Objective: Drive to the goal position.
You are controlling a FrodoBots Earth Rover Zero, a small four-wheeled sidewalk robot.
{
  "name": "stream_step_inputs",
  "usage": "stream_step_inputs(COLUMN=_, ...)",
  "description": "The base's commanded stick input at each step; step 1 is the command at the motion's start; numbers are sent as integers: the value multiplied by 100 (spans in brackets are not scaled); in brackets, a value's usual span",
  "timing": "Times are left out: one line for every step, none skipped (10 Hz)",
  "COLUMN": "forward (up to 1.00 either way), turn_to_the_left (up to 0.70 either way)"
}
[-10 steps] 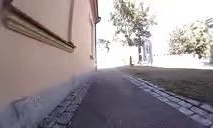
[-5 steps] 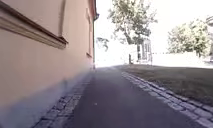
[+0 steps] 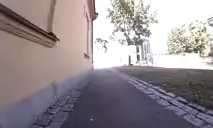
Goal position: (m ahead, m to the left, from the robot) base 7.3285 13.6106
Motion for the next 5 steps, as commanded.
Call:
stream_step_inputs(forward=70, turn_to_the_left=0)
stream_step_inputs(forward=70, turn_to_the_left=0)
stream_step_inputs(forward=70, turn_to_the_left=0)
stream_step_inputs(forward=70, turn_to_the_left=0)
stream_step_inputs(forward=70, turn_to_the_left=0)
